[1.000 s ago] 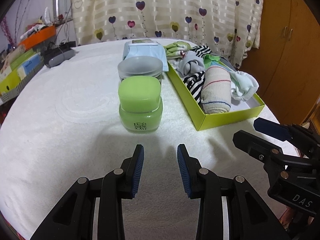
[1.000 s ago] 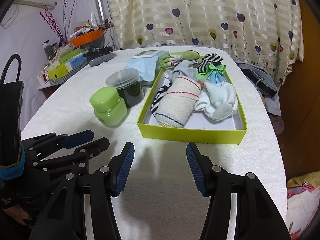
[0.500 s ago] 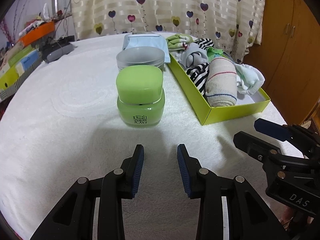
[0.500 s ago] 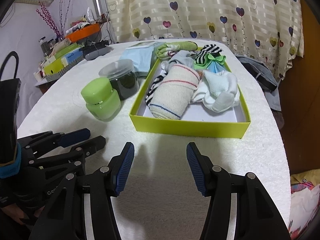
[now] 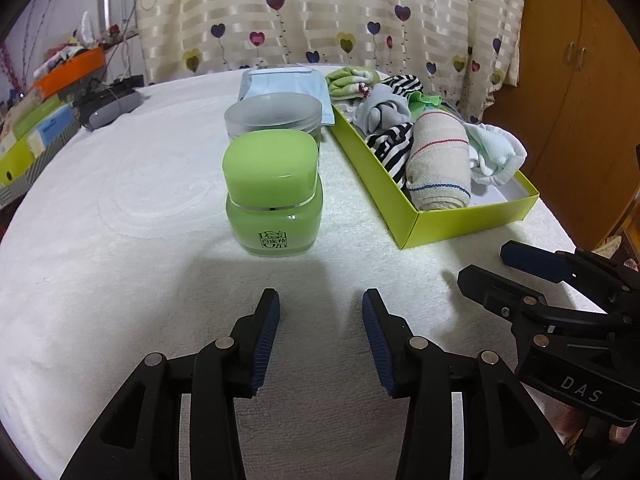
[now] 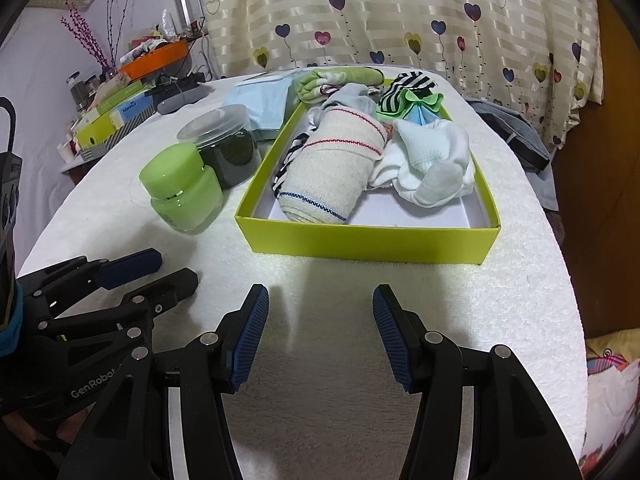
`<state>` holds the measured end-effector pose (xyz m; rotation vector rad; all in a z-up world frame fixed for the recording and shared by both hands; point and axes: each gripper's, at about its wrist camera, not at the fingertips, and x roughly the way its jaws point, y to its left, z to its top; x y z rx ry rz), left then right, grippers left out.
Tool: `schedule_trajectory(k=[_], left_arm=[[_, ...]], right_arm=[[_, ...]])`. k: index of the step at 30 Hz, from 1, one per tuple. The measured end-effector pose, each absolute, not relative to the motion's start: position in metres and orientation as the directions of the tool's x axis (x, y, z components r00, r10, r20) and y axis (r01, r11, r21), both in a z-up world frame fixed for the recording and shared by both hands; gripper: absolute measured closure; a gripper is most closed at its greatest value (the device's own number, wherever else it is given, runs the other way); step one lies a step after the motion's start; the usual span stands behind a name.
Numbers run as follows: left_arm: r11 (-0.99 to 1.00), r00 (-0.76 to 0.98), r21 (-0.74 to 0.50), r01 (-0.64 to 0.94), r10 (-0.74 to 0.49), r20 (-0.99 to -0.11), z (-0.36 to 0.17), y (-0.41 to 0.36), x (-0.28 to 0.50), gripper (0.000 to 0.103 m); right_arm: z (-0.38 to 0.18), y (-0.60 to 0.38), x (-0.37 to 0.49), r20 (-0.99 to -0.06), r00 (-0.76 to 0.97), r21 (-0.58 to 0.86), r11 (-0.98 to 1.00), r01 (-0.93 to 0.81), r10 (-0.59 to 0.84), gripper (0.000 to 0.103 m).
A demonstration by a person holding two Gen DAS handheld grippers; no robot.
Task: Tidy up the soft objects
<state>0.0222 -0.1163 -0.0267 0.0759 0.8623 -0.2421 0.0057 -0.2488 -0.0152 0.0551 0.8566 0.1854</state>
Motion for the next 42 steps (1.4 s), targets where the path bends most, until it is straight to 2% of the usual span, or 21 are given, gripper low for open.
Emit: schedule_trajectory(k=[11,28,42], left_arm=[[0.964,0.632,-0.043,0.261,-0.204,-0.748,-0.028,-0.116,0.023,0.051],[0.962,0.623,-0.044,0.268,-0.208,-0.754,-0.029,-0.114,0.026,0.05],[0.961,0.622,-0.049,0.271,-0.214,-0.753,-0.029,-0.114,0.028,0.05]], right_arm=[[-0.02,-0.245,0.007,-0.741,0.65,0.1,0.985,-0.14,0.167,0.047],[-0.019,-0.239,0.021,-0.764,0.636,0.039,0.992,-0.121,0.108,0.045],[-0.02,-0.239,0.023,-0.769,0.628,0.031,0.988,-0.154,0.123,0.045]])
